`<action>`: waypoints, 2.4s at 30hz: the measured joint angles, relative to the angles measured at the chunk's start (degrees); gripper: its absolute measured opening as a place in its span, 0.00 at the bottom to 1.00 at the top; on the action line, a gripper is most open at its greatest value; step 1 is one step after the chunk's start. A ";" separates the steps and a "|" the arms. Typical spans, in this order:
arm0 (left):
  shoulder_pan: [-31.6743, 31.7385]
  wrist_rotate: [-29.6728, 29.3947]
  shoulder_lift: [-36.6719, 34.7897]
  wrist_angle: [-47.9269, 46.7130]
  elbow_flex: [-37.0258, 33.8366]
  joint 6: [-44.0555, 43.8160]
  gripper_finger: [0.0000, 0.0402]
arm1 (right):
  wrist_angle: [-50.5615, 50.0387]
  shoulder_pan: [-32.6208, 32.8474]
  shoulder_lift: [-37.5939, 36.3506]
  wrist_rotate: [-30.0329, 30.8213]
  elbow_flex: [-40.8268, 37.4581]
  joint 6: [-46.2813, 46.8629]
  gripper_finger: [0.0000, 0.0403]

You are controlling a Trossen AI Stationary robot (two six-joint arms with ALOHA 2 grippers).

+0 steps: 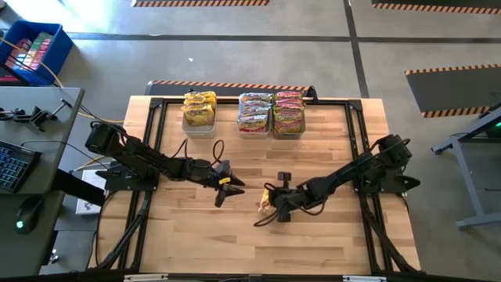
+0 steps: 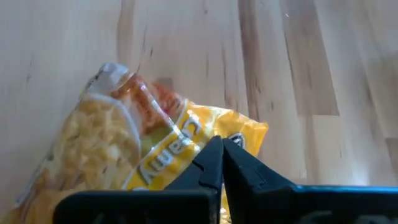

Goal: Sort Maruchan noodles
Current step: Put the yellow noodle pack into the gray bin

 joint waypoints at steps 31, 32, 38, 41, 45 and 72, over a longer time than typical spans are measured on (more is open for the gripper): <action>4.44 6.63 17.16 -9.35 14.87 -7.08 0.44 | -13.50 10.73 -4.89 3.01 -6.47 29.50 0.00; 4.68 7.10 17.16 -9.88 14.84 -8.22 0.44 | -12.36 10.61 -4.89 2.99 -7.07 29.14 0.00; 5.26 7.93 17.16 -10.30 14.84 -11.91 0.44 | -4.03 10.05 -4.89 2.59 -10.70 27.09 0.00; 5.50 7.78 17.16 -9.95 14.84 -11.20 0.44 | -1.47 9.77 -4.93 2.14 -11.64 25.98 0.00; 5.51 7.05 17.16 -9.36 14.84 -5.53 0.44 | -0.69 9.77 -4.95 1.87 -11.69 24.19 0.00; 5.25 15.48 29.84 -15.42 27.98 36.06 0.44 | 0.49 9.07 -4.89 1.27 -11.76 20.95 0.00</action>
